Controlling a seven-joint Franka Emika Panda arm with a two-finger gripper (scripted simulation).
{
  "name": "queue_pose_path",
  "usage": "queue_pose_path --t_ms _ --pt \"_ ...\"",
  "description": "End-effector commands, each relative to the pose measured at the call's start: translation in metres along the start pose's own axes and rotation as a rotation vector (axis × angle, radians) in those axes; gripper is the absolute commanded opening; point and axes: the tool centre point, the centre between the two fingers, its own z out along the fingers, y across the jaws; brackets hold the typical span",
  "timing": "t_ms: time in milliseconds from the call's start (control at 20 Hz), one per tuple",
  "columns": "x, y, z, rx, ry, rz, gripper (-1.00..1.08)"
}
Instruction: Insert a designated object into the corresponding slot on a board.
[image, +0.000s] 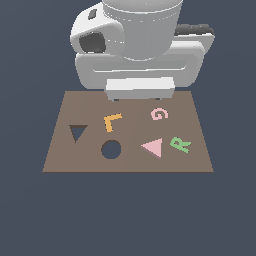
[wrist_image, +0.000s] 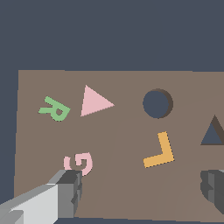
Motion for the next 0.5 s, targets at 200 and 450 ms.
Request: queue_pose_path --t_ms 200,450 --pt "0.0002 -0.0007 0.0010 0.000 0.000 0.009 1.00" --pt "0.0010 -0.0037 0.0050 -0.002 0.000 0.047 1.00"
